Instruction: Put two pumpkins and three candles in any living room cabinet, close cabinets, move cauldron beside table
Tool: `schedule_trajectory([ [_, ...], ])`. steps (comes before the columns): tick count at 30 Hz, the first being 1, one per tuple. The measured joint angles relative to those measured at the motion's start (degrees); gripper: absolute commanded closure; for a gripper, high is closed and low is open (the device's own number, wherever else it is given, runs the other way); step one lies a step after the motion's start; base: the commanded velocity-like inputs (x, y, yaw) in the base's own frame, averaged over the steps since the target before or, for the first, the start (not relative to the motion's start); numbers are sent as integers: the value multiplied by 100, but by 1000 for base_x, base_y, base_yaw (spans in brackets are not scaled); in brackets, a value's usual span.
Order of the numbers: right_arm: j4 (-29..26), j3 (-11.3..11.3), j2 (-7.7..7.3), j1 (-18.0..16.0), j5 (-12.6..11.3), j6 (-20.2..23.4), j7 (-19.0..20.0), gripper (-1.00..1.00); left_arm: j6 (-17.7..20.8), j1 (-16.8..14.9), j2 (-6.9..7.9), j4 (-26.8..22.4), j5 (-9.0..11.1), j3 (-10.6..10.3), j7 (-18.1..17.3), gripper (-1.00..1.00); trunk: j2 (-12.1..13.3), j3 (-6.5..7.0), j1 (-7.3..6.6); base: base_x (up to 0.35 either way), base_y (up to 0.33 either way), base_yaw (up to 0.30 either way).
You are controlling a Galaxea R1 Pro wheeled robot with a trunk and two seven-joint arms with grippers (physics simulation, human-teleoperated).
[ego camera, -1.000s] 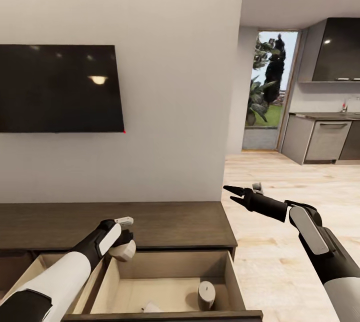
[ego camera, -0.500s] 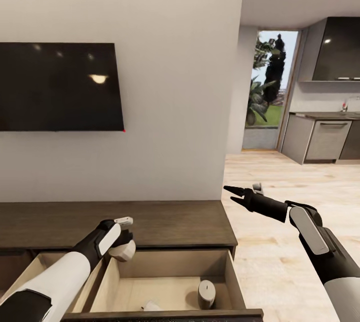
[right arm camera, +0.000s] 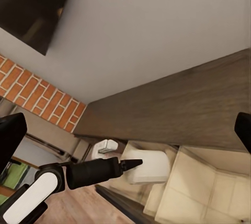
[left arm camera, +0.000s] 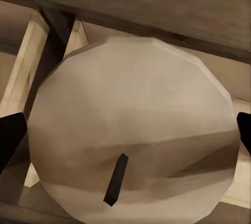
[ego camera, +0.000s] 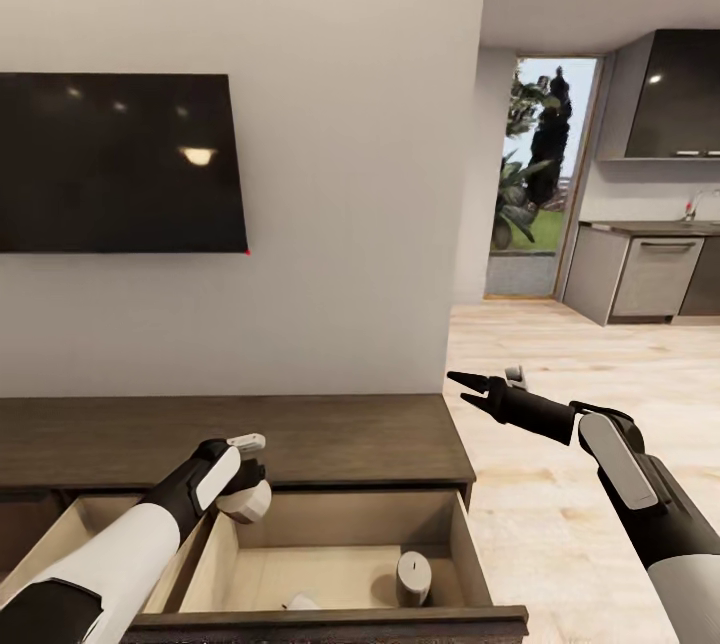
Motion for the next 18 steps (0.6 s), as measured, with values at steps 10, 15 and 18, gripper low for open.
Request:
schedule_trajectory([
  [10,0,0,-2,0,0,0,0,-100,-10,2,-1,0,-15,-15,-1,100,-401,-179,220,0,0,0],
  [15,0,0,0,0,0,0,0,-100,-40,1,-1,0,-46,-20,0,100,-602,-269,330,0,0,0],
  [18,0,0,0,0,1,0,0,-100,-63,2,-8,0,-71,-15,0,100,-722,-323,395,0,0,0],
])
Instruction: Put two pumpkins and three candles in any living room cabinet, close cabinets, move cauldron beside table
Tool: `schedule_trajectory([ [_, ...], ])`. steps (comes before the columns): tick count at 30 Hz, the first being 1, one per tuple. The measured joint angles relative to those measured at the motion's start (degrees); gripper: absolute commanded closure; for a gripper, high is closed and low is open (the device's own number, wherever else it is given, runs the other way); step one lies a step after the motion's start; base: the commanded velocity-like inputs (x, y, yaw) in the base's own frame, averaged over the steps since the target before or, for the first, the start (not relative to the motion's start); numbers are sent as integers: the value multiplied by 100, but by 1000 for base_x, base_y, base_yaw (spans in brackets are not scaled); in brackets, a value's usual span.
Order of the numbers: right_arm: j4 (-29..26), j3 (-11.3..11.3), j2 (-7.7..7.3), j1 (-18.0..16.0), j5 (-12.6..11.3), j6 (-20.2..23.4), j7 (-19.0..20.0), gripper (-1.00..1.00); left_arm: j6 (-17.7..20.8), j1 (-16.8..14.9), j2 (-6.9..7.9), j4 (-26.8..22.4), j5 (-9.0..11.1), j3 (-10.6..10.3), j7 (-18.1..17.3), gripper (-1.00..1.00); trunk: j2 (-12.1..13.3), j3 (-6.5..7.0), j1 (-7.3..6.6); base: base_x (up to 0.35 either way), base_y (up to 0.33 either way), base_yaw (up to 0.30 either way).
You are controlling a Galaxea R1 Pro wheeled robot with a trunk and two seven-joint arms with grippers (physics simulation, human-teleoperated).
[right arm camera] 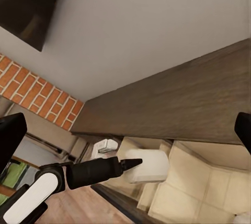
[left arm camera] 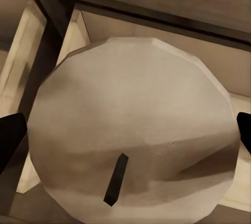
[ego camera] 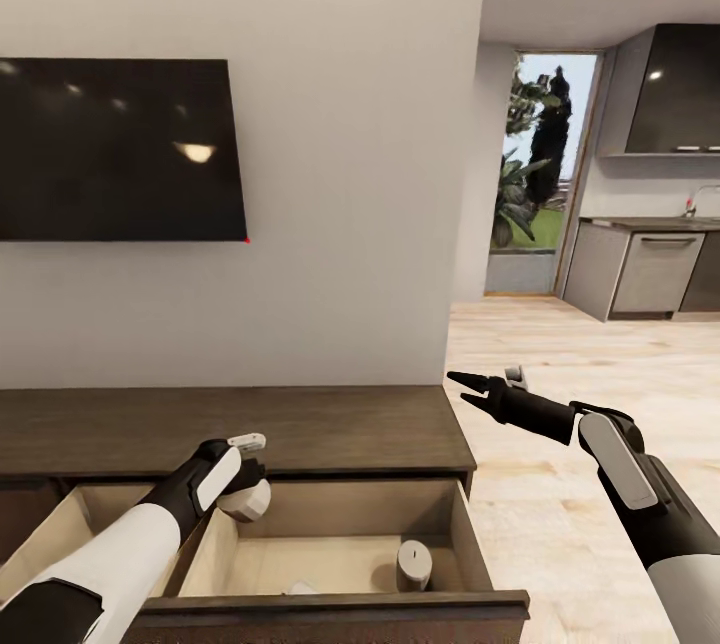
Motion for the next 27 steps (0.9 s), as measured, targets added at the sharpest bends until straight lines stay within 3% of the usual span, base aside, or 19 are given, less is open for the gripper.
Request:
schedule_trajectory([
  [27,0,0,-1,0,8,-9,-8,-100,-26,-2,5,0,-39,-9,1,100,-1083,-485,593,0,0,0],
])
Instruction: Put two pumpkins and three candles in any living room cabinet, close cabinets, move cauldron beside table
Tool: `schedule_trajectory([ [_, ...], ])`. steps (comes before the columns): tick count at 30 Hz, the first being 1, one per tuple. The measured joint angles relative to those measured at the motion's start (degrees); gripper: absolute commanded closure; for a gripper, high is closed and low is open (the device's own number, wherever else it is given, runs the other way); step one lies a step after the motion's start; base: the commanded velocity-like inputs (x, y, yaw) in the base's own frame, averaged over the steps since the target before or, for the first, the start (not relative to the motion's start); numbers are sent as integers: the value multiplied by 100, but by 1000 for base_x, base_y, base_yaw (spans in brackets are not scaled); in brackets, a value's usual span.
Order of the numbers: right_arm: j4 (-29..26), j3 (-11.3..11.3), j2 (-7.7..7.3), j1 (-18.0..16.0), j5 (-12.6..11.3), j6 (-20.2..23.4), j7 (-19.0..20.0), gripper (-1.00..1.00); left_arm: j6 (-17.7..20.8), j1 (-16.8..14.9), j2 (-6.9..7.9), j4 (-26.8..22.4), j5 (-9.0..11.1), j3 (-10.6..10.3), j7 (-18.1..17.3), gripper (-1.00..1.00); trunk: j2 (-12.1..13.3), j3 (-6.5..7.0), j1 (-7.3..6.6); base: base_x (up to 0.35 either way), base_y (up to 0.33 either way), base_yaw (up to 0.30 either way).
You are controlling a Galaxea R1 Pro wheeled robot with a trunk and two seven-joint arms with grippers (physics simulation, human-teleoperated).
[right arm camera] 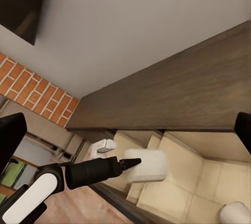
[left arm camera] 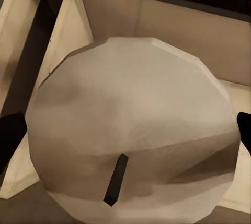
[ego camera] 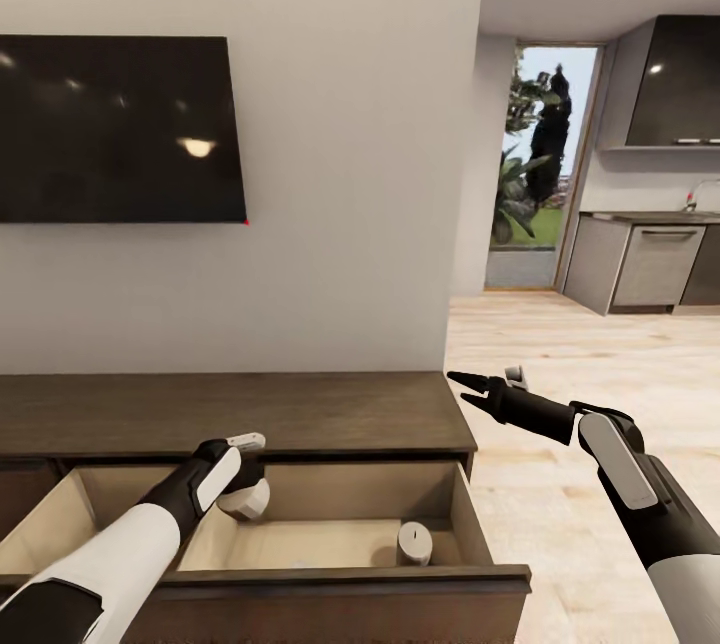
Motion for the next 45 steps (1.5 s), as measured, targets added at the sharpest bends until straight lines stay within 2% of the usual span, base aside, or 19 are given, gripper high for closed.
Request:
schedule_trajectory([
  [15,0,0,1,0,0,0,-1,-100,1,0,2,0,-3,-3,0,100,-602,-269,330,0,0,0],
  [26,0,1,1,0,-3,1,-1,-100,-2,-2,1,-6,10,26,0,100,-603,-269,330,1,0,0],
  [45,0,0,-4,0,-3,1,-1,-100,-1,-3,1,-7,4,29,0,100,-603,-269,330,110,-29,0],
])
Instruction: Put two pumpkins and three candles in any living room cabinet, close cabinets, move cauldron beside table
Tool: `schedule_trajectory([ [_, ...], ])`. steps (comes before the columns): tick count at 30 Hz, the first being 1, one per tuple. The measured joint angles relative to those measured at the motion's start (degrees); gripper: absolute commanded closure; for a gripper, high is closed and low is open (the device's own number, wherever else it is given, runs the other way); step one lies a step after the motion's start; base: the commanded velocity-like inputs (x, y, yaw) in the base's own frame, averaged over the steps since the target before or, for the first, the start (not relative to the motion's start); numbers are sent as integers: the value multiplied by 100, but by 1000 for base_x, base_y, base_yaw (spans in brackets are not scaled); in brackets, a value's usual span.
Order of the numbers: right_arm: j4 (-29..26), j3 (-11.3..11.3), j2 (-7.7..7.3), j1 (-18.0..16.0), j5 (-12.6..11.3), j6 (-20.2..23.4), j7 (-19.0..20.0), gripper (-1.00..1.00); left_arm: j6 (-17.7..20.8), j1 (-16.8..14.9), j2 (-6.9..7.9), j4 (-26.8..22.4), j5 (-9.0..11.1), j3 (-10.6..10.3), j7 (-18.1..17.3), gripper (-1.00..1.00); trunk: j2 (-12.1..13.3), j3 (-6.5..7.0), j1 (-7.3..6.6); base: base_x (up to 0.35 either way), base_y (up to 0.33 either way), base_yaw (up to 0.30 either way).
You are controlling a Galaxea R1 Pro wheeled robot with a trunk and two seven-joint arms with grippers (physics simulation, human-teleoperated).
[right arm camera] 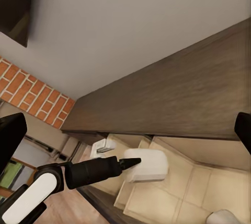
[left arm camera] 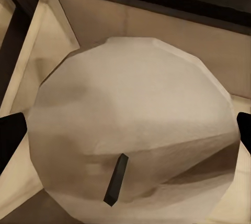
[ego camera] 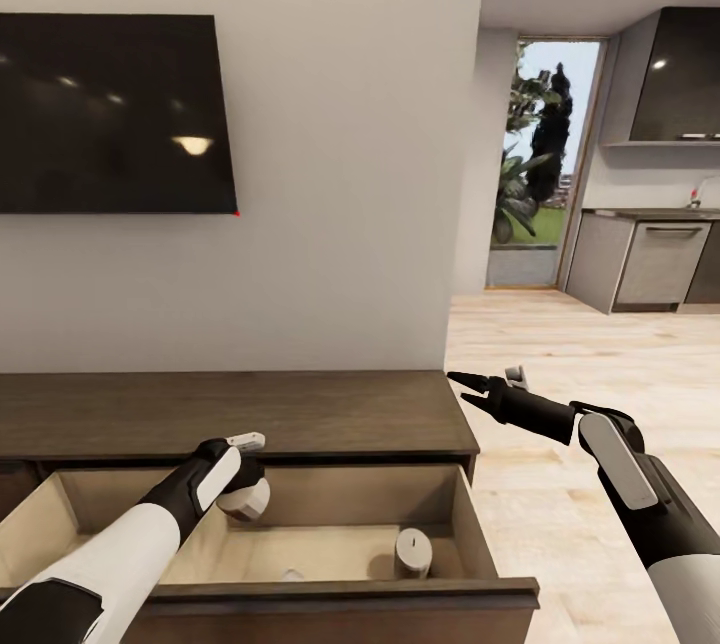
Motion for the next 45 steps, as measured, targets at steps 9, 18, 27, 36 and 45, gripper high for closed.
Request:
schedule_trajectory([
  [9,0,0,-1,0,3,-1,5,-100,2,3,1,1,3,-29,0,100,-159,-72,88,2,-1,0],
  [18,0,-2,3,0,3,-1,12,-100,-6,4,8,-1,26,22,0,100,-393,-247,223,0,0,0],
  [27,0,-9,-2,0,-1,-1,25,-100,-7,3,18,-1,31,34,0,100,-405,-446,246,0,0,0],
  [36,0,-9,2,0,12,-1,36,-100,-7,0,18,-1,26,30,0,100,-417,-646,269,0,0,0],
  [45,0,-9,5,0,15,-1,37,-100,-15,3,18,-8,13,33,2,100,-430,-846,292,0,0,0],
])
